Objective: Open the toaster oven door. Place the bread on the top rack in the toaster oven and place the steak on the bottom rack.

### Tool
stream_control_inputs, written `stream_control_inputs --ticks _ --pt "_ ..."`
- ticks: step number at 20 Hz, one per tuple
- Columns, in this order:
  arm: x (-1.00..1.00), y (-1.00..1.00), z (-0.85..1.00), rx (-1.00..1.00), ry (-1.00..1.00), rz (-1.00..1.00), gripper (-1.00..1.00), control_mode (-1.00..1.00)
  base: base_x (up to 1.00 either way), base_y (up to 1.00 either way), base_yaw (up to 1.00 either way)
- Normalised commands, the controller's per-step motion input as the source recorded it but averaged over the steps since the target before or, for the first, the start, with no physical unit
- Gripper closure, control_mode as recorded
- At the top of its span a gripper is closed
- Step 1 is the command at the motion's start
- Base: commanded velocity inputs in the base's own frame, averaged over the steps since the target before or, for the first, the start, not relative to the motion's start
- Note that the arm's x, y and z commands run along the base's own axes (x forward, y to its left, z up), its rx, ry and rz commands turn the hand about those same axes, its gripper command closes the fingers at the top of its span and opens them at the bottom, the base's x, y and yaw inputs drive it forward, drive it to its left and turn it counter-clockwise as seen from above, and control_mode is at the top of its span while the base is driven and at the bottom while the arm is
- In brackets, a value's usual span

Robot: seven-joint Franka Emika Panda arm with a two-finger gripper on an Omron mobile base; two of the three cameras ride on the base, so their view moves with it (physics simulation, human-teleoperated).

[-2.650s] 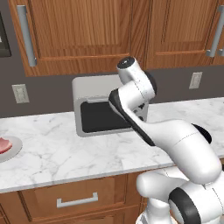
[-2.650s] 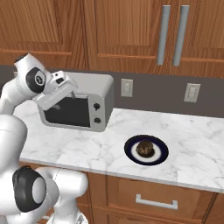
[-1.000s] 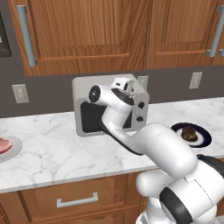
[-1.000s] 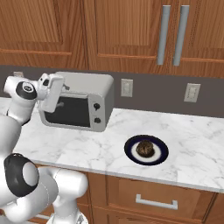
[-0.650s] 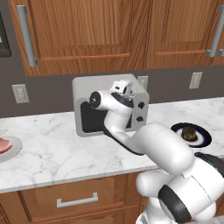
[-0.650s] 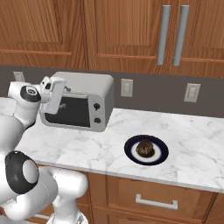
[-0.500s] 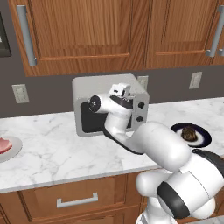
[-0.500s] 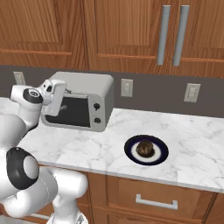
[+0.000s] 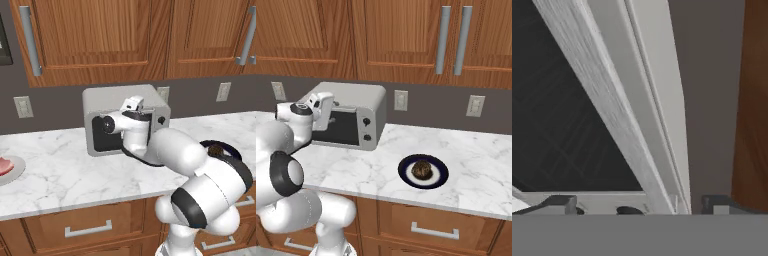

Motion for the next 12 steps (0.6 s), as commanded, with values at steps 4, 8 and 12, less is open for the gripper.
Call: stream_control_inputs --ticks 4,8,12 --pt "0.36 0.12 -0.07 0.0 -0.1 0.01 -1.0 -1.0 0.0 0.0 0.0" --pt "0.3 0.11 -0.05 0.0 -0.08 0.0 1.0 -1.0 0.0 0.0 0.0" --pt "0.5 0.04 -0.13 0.0 -0.03 0.0 1.0 -1.0 0.0 0.0 0.0"
